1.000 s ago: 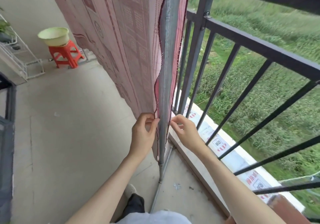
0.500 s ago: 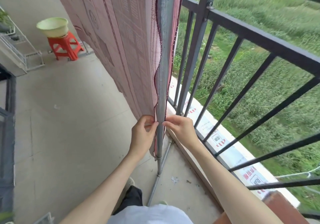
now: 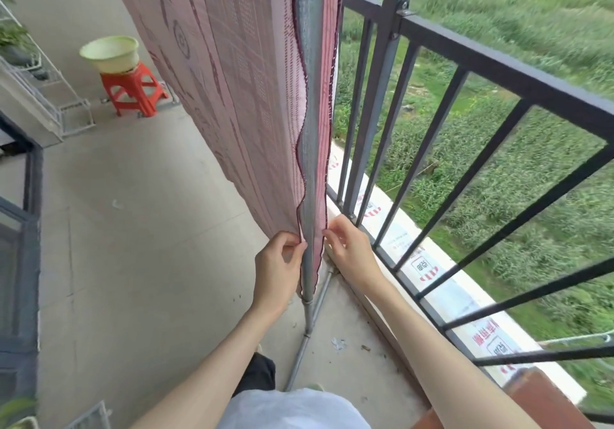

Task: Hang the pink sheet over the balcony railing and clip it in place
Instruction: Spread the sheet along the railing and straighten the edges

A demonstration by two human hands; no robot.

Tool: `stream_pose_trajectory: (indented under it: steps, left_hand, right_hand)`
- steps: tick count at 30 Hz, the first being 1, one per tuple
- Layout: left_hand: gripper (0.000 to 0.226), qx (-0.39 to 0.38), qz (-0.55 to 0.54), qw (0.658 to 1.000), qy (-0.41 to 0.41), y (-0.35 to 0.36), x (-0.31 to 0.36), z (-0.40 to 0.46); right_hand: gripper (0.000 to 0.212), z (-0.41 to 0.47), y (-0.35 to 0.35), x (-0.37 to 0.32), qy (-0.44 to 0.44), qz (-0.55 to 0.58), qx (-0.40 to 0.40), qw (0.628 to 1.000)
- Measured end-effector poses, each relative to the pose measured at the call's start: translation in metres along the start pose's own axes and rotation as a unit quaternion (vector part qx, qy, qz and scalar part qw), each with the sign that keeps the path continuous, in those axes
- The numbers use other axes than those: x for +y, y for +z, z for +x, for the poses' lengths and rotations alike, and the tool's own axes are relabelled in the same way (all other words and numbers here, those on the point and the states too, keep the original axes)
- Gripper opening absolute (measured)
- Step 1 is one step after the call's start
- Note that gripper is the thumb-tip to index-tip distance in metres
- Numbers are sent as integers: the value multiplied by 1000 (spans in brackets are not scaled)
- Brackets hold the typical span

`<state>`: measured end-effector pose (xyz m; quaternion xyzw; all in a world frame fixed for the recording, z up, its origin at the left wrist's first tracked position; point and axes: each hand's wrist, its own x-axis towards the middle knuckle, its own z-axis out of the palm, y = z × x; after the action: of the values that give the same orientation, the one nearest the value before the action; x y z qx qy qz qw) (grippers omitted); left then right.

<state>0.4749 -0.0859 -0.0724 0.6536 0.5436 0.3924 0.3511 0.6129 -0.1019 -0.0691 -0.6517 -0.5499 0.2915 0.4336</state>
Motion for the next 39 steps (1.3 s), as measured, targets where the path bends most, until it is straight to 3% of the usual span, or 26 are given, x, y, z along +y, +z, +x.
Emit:
stream_pose_trajectory:
  steps: [11, 16, 20, 26, 33, 39]
  left_hand:
    - [18, -35, 24, 998, 42, 3, 9, -18]
    - [31, -72, 21, 995, 65, 7, 17, -33]
    - [21, -77, 15, 995, 65, 13, 20, -35]
    - [26, -94, 23, 993, 69, 14, 20, -34]
    - [19, -119, 42, 991, 51, 17, 17, -37]
    - [9, -93, 74, 989, 85, 17, 13, -32]
  right_hand:
    - [13, -22, -18, 8, 4, -28, 27, 999]
    - [9, -31, -29, 13, -13, -34, 48, 998]
    - [7, -36, -29, 21, -3, -29, 58, 998]
    - [9, -33, -14, 25, 39, 31, 39, 998]
    - [27, -26, -12, 18, 49, 32, 33, 998]
    - [13, -33, -12, 20, 58, 51, 31, 997]
